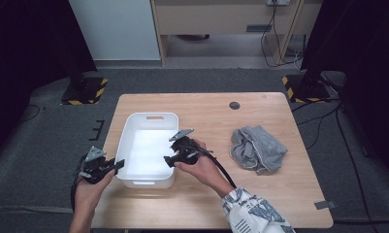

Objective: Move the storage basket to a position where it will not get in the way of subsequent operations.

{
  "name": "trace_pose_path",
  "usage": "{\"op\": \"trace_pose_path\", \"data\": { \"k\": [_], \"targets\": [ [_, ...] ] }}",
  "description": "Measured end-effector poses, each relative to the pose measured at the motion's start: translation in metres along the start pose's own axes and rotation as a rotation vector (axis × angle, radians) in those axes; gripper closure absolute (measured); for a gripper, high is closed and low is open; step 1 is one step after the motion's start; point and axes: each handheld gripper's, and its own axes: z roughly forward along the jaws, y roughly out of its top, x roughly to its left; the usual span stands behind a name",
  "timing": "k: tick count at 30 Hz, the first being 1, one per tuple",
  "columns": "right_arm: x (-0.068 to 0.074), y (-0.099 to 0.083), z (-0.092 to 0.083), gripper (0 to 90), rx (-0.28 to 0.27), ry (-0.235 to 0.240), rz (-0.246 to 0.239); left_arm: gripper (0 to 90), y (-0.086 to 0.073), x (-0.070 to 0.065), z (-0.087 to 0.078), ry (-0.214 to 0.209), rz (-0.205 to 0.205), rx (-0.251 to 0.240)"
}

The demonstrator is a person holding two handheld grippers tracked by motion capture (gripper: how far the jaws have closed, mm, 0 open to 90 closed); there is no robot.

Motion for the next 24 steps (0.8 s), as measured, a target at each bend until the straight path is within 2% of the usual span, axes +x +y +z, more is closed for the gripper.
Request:
{"op": "trace_pose_path", "data": {
  "k": [13,20,21,24],
  "targets": [
    [0.006,0.006,0.005,25.4,-0.004,0.01,0.0,68.5,-0.001,0.009,-0.002,0.021,-0.006,-0.005],
    [0.011,0.011,0.009,25.4,-0.002,0.013,-0.008,69.8,0.0,0.016,-0.001,0.04,-0.014,-0.009],
    [0.011,0.012,0.01,25.4,-0.003,0.011,-0.011,70.4,0.0,0.018,-0.001,0.04,-0.006,-0.006],
    [0.01,0.015,0.014,25.4,-0.003,0.008,-0.005,69.9,0.002,0.022,0.001,0.037,-0.016,-0.014]
  ]
}}
